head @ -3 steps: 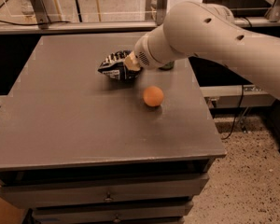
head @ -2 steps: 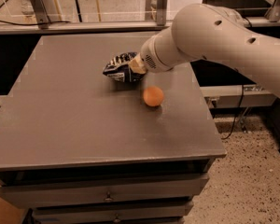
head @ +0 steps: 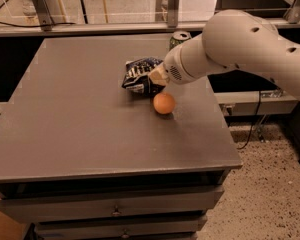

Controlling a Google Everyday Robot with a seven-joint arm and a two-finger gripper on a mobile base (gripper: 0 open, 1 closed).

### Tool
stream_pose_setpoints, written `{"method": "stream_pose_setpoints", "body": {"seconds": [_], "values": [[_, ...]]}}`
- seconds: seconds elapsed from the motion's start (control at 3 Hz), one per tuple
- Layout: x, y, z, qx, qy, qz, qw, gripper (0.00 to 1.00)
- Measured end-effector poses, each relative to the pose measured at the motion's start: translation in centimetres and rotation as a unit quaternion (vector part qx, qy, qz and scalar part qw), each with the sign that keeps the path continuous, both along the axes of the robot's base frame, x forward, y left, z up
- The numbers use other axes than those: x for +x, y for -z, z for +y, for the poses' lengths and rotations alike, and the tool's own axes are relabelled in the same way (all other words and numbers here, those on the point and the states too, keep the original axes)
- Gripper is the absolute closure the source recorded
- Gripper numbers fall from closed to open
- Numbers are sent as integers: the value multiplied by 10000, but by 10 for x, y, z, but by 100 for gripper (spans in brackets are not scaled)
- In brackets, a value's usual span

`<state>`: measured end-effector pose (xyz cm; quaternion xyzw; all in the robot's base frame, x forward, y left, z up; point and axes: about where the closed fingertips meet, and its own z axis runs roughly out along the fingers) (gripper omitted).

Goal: Move blue chip bag near green can

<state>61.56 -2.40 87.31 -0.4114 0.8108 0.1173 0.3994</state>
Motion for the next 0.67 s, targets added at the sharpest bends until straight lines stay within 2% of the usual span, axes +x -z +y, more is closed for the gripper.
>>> {"method": "stream_pose_setpoints", "body": {"seconds": [0.67], "values": [[2, 15, -33, 75, -171, -24, 9998, 100]]}}
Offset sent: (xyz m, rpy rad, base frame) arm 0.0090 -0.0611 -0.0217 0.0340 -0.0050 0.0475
